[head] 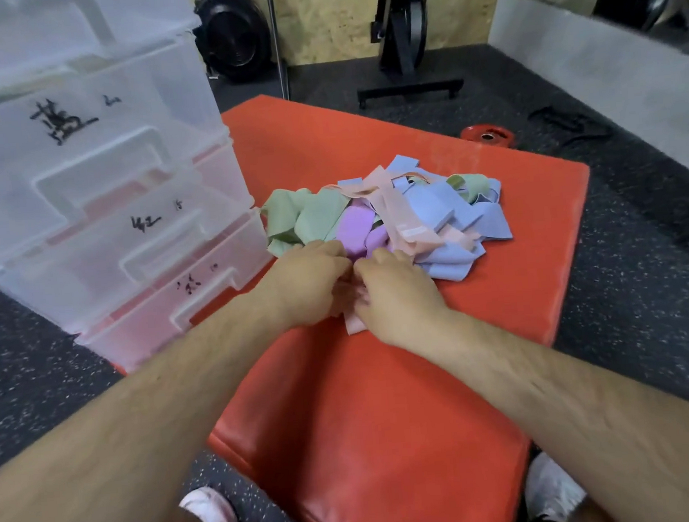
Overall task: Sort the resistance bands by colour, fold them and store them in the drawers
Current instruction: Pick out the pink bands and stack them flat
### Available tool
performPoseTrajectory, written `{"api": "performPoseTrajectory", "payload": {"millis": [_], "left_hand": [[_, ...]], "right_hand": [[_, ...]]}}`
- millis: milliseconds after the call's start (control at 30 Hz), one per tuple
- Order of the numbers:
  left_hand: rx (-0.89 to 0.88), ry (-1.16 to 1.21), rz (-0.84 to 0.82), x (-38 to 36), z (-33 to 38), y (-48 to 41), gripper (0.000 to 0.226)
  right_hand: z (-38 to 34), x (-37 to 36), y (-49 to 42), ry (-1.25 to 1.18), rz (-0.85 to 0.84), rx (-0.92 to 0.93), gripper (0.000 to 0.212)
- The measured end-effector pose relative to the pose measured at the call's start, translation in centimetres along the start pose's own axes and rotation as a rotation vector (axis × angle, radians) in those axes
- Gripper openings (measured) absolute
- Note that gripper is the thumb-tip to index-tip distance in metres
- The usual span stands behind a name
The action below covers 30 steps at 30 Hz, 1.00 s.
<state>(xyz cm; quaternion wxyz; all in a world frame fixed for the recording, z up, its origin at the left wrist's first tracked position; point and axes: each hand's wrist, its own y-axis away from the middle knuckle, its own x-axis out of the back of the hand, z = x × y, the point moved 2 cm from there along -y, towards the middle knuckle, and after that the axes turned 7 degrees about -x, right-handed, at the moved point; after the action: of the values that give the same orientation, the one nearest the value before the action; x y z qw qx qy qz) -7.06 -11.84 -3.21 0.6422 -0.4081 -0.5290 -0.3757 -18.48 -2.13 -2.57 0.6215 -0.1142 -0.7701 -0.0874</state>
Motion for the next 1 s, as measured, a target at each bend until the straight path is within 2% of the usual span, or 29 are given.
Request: {"api": "performPoseTrajectory", "payload": {"millis": [100,167,267,333,467,567,633,833,900,1000], "left_hand": [[0.004,0.075,0.055,1.8,0.3,0.4,0.018],[0.041,0.126,0.12,3.2,0.6,1.0,0.022],[0.08,0.171,0.22,5.1,0.9,2.1,0.018],[0.078,0.209,0.277,6.2,1.1,3.0,0.022],[0.11,0.301,0.417,8.3,2.0,4.5,0.013],[0.14,0.361,0.482,9.3,2.9,5.4,0.012],[0.141,0.414,0.499,9.8,3.5,5.8,0.01],[0.119,0.612,0.485,10.3,4.5,6.7,0.006],[0.115,0.637,0.476,10.0,4.7,6.6,0.005],[0.135,0.755,0.432,9.5,4.8,6.5,0.008]], "right_hand": [[0.3,0.9,-0.5,-0.074,0.057,0.01,0.02],[0.6,2.0,-0.7,-0.23,0.067,-0.001,0.01],[1.1,3.5,-0.4,-0.488,-0.006,-0.053,0.009],[1.2,4.1,0.0,-0.547,-0.027,-0.053,0.009],[0.8,5.3,0.7,-0.545,0.047,-0.018,0.02],[-0.4,5.9,1.5,-0.686,-0.006,-0.014,0.024],[-1.3,6.1,2.0,-0.731,-0.051,0.028,0.034],[-1.9,7.0,3.2,-0.961,-0.027,0.111,0.068],[-1.7,7.0,3.5,-0.941,-0.046,0.119,0.061],[-1.3,7.2,3.4,-0.792,-0.006,0.051,0.016]]}}
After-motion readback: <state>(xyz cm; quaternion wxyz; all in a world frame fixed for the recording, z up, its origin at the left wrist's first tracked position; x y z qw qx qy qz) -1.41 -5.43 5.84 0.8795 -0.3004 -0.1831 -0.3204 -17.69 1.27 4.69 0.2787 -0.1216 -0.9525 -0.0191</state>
